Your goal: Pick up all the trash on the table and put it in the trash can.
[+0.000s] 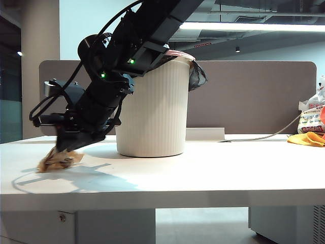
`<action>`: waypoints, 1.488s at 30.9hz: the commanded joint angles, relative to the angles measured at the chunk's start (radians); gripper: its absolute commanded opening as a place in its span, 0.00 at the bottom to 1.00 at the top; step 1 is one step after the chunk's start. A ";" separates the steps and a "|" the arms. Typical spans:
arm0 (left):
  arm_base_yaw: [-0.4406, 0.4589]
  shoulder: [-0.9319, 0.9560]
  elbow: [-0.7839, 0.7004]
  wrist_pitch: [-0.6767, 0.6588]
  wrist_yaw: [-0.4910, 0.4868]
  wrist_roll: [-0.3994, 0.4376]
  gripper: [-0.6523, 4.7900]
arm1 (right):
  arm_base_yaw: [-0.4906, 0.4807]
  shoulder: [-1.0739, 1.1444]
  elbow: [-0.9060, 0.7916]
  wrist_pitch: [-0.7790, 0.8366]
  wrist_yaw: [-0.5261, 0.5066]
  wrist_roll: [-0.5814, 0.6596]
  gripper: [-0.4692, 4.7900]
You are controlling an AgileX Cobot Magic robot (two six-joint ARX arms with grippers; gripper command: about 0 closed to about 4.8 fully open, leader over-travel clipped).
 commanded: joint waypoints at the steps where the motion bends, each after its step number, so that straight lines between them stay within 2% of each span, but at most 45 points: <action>1: -0.001 -0.002 0.001 -0.006 0.006 0.005 0.11 | 0.004 -0.005 0.005 0.035 -0.001 0.020 0.08; 9: -0.001 -0.002 0.001 -0.003 0.005 0.032 0.11 | -0.010 -0.066 0.005 -0.016 0.002 0.052 0.08; 15: -0.001 -0.008 0.002 0.067 0.005 0.031 0.11 | -0.029 -0.223 0.005 -0.056 -0.027 0.013 0.08; 22: -0.001 -0.008 0.002 0.256 0.005 0.030 0.11 | -0.071 -0.471 0.008 -0.080 -0.023 -0.050 0.08; 27: -0.001 0.007 0.003 0.483 0.037 0.022 0.11 | -0.146 -0.566 0.104 -0.185 0.030 -0.054 0.08; 30: -0.001 0.047 0.004 0.594 0.040 0.011 0.11 | -0.211 -0.570 0.197 -0.239 0.024 -0.057 0.08; 33: -0.001 0.114 0.004 0.672 0.061 -0.008 0.11 | -0.274 -0.565 0.257 -0.226 0.002 -0.065 0.08; 38: -0.002 0.253 0.035 0.717 0.128 -0.023 0.11 | -0.378 -0.528 0.273 -0.174 -0.115 -0.081 0.08; 41: -0.003 0.317 0.062 0.730 0.128 -0.023 0.11 | -0.412 -0.477 0.273 -0.159 -0.150 -0.063 0.08; 46: -0.003 0.365 0.089 0.782 0.103 -0.021 0.11 | -0.413 -0.378 0.274 -0.136 -0.160 -0.051 0.08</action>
